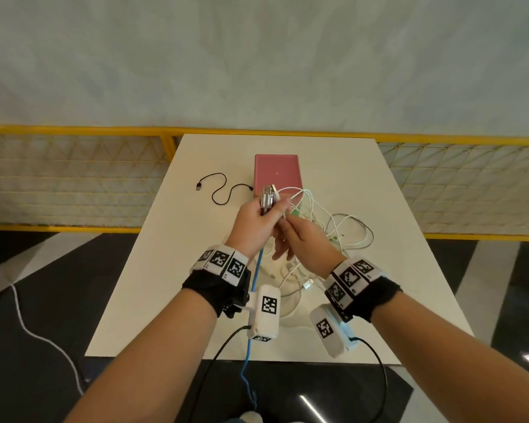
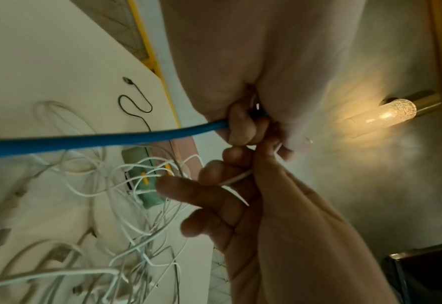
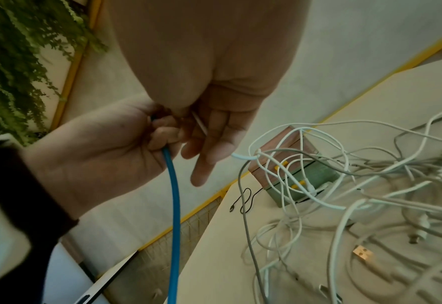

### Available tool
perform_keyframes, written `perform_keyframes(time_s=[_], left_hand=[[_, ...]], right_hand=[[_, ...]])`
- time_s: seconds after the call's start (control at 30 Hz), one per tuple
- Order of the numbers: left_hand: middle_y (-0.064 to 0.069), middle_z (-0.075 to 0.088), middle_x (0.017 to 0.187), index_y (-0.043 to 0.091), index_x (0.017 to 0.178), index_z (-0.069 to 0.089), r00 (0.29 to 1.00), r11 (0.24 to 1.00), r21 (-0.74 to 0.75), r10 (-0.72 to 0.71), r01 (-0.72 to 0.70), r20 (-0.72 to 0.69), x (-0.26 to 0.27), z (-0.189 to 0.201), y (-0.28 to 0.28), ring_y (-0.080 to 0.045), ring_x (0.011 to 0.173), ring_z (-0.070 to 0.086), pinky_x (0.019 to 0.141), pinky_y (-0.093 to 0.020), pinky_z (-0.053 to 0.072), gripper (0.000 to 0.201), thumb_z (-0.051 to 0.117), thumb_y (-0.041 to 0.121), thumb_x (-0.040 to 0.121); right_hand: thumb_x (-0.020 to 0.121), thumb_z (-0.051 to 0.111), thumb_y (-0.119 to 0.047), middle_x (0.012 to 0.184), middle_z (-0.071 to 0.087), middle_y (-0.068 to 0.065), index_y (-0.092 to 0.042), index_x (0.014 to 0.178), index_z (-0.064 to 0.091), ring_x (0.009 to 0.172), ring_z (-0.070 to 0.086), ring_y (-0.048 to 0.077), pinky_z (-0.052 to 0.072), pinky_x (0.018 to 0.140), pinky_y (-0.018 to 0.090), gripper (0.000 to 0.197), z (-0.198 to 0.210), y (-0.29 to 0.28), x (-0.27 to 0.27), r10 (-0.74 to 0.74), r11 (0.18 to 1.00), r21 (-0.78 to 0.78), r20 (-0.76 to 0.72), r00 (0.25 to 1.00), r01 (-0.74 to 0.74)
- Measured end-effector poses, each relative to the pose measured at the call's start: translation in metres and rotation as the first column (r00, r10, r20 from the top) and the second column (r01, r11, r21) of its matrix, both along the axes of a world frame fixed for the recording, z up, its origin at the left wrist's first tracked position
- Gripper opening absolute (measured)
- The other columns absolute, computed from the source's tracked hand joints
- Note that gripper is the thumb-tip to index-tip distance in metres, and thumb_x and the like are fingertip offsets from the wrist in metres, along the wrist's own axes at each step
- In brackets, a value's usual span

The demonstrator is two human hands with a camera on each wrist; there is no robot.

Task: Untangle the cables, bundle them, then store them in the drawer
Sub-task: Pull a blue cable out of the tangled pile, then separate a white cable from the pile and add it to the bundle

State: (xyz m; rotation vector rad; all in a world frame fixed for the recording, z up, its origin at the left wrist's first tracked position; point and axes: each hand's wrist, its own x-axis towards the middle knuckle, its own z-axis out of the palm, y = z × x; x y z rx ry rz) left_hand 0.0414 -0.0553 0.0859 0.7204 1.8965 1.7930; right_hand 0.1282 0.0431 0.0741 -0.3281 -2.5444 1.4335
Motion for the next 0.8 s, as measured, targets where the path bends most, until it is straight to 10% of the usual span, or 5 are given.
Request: perform_keyframes(time_s=[0.2, 0.47, 0.57, 0.67, 0.8], left_hand=[[-0.003, 0.046, 0.056, 0.015, 0.088, 0.059, 1.0, 0.994, 0.111, -0.013, 0.014, -0.011, 0.005, 0.018, 0.008, -0.026, 0.062, 0.049, 0.059, -0.032, 0.044, 0.025, 0.047, 0.031, 0.102], [0.012, 0.026, 0.046, 0.023, 0.102, 0.066, 0.993, 0.932, 0.361, -0.057, 0.017, 0.102, -0.024, 0.092, -0.003, -0.005, 0.041, 0.02, 0.037, -0.018, 0.02, 0.021, 0.048, 0.033, 0.101], [0.011, 0.023, 0.039, 0.014, 0.076, 0.07, 0.979, 0.898, 0.426, -0.174, 0.114, 0.105, -0.028, 0.105, -0.012, -0.006, 0.037, 0.017, 0.038, -0.021, 0.016, 0.04, 0.045, 0.034, 0.101], [0.004, 0.03, 0.037, 0.012, 0.057, 0.062, 0.98, 0.939, 0.29, -0.197, 0.184, 0.015, -0.02, 0.104, -0.016, -0.01, 0.036, 0.022, 0.042, -0.023, 0.018, 0.053, 0.045, 0.035, 0.102], [-0.005, 0.062, 0.053, 0.022, 0.119, 0.065, 0.927, 0.936, -0.189, -0.331, 0.298, -0.176, -0.011, 0.094, -0.014, -0.013, 0.038, 0.037, 0.04, -0.02, 0.032, 0.031, 0.044, 0.036, 0.102]], right_hand=[[0.103, 0.03, -0.02, 0.075, 0.064, 0.011, -0.006, 0.09, 0.051, 0.072, 0.069, 0.022, 0.056, 0.063, 0.036, 0.028, 0.007, -0.003, 0.007, 0.114, 0.993, -0.018, 0.006, 0.994, -0.113], [0.102, 0.032, -0.024, 0.075, 0.058, 0.001, -0.018, 0.078, 0.049, 0.087, 0.067, 0.011, 0.048, 0.073, 0.022, 0.031, -0.027, 0.024, 0.02, 0.134, 0.989, 0.062, 0.059, 0.989, -0.138], [0.102, 0.035, -0.024, 0.076, 0.057, -0.005, -0.021, 0.078, 0.053, 0.08, 0.062, 0.018, 0.048, 0.077, 0.032, 0.03, -0.024, 0.042, 0.016, 0.077, 0.989, 0.119, 0.076, 0.994, -0.086], [0.1, 0.04, -0.026, 0.07, 0.057, -0.006, -0.019, 0.084, 0.06, 0.061, 0.05, 0.006, 0.044, 0.065, 0.027, 0.027, -0.001, 0.053, 0.009, 0.052, 0.975, 0.211, 0.099, 0.994, -0.073], [0.099, 0.046, -0.024, 0.08, 0.067, -0.001, -0.013, 0.099, 0.065, 0.059, 0.053, -0.004, 0.042, 0.061, 0.013, 0.023, 0.038, 0.051, 0.003, 0.085, 0.972, 0.22, -0.013, 0.996, -0.08]])
